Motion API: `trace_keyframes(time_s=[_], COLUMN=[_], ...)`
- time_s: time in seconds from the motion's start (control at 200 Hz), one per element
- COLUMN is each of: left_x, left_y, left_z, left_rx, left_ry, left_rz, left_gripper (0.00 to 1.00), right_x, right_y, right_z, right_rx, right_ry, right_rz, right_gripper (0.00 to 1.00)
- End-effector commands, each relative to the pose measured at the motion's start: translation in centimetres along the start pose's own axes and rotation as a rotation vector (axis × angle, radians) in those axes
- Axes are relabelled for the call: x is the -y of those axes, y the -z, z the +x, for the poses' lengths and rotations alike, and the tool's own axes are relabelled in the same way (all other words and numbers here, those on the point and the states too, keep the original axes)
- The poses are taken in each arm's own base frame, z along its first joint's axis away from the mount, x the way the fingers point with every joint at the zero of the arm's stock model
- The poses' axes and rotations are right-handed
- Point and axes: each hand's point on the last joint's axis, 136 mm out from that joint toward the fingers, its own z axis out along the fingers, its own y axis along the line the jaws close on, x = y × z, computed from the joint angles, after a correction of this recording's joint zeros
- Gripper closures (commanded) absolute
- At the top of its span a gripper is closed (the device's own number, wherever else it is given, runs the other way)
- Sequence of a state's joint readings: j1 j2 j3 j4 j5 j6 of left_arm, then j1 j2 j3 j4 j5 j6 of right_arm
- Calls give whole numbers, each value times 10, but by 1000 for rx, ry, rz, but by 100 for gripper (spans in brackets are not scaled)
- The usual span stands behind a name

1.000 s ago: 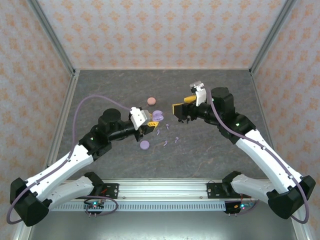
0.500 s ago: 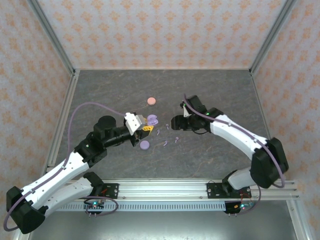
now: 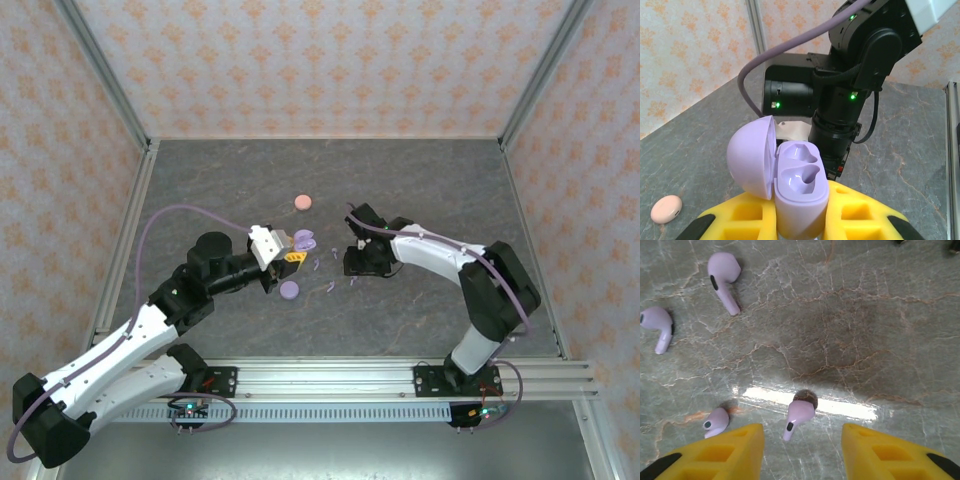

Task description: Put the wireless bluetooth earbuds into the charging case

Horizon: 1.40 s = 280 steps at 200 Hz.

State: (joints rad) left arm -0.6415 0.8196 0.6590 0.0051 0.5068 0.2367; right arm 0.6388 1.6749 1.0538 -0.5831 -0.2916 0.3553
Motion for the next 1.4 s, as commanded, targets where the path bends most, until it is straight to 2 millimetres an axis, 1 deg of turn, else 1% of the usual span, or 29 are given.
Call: trace_keyframes(time_s=[0.0,0.085,0.3,0.621,0.801,0.906,1.016,1.171,1.311,1.316,1.351,1.396], left_x=[-2,-2,-3,-4,-4,-4,-4,-4,-5,-4,-5,-5], left_y=[2,2,1,1,2,2,2,-1,-5,-5,-6,-8], left_z=[-5,-4,-4,-3,-3,-3,-2,-3,-6,-6,-7,-9], left_rx=[20,18,15,12,11,10,13,39,67,67,72,82], left_ry=[-6,-3,-2,0,0,2,7,22,40,40,44,49], left_rz=[-19,-21,-22,-27,-29,-30,-33,-31,-24,-23,-21,-19], left_gripper=[100,100,100,100,100,100,100,100,100,100,100,100], right_x=[-3,0,-6,-6,-5,-8,-12,-10,-15,-16,-18,-22], right_y=[-8,-12,-19,-30,-33,-30,-19,5,39,43,53,72], right_z=[-2,-1,1,5,5,2,-5,-16,-26,-27,-30,-35], right_rx=[-4,-10,-25,-47,-43,-23,23,106,207,218,248,302], right_ry=[-14,-16,-14,-15,-17,-16,-6,19,31,31,34,38], right_rz=[4,16,-2,3,3,-12,-28,-17,-49,-53,-68,-93], right_gripper=[57,57,61,66,72,74,77,77,77,77,77,77])
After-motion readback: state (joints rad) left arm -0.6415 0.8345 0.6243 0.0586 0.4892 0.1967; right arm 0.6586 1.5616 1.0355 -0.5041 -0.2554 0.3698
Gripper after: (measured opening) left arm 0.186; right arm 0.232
